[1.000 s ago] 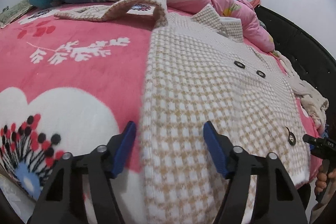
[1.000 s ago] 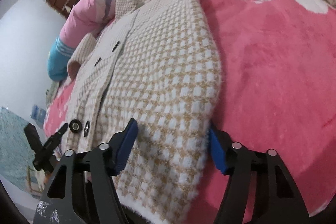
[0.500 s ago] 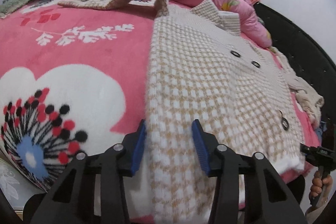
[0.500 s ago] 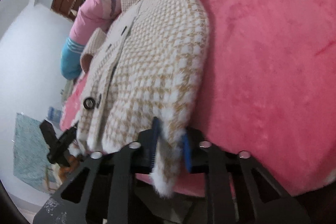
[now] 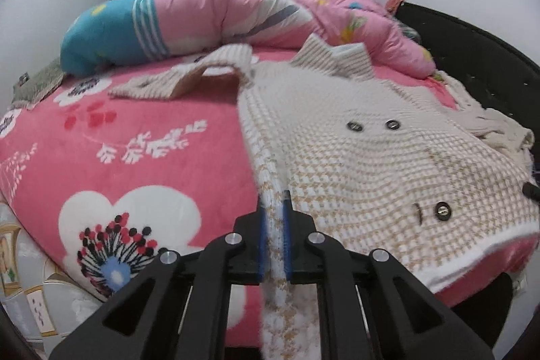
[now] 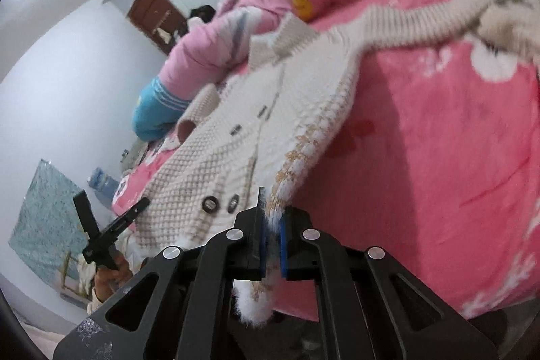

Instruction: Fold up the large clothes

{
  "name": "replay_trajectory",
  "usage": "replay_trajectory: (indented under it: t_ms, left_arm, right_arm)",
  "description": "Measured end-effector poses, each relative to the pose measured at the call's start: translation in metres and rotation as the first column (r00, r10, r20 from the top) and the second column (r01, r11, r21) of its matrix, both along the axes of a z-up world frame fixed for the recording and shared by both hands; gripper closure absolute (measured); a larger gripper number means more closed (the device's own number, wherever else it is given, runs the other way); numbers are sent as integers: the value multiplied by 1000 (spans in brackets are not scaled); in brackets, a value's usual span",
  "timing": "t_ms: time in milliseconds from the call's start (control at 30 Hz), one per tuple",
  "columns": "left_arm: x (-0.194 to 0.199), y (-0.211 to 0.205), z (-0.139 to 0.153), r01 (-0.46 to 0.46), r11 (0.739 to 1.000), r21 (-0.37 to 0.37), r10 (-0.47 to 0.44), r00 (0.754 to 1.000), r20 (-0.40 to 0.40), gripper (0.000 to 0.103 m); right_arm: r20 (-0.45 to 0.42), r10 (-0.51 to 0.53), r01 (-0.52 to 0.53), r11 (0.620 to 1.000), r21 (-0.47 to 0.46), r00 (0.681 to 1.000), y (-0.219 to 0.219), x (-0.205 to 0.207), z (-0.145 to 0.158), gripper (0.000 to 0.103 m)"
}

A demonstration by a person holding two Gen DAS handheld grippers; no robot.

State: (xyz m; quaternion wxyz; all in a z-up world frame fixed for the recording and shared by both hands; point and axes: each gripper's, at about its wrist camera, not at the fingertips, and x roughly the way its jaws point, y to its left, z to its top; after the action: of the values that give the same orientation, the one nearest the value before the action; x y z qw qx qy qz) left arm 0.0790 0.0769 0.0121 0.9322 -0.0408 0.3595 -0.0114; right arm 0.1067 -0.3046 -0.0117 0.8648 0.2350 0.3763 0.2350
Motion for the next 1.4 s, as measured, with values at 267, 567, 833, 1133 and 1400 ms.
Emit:
replay_trajectory:
  t_ms: [267, 567, 833, 1133, 1400]
  left_arm:
    - [-69, -11, 22, 55, 998, 10, -54, 998, -23, 96]
    - [-87, -8, -34, 28, 998, -51, -38, 978, -206, 91]
    - [-84, 12, -48, -23, 999, -30, 17, 979, -204, 64]
    - [-37, 10, -24, -30, 999, -41, 26, 996, -86, 63]
    - [43, 38, -8, -88, 993, -78, 87, 996, -20, 47]
  right_arm:
    - [-6, 9, -9, 1000, -17, 1000, -23, -55, 8, 99]
    - [-193, -80, 56, 990, -126, 978, -21, -64, -56, 91]
    - [-159, -235, 167, 922, -350, 959, -34, -55, -43, 36]
    - [4, -42, 41, 943, -330, 999, 44, 11, 6, 22]
    - [35, 180, -157, 924, -349, 983, 157, 97, 1, 16]
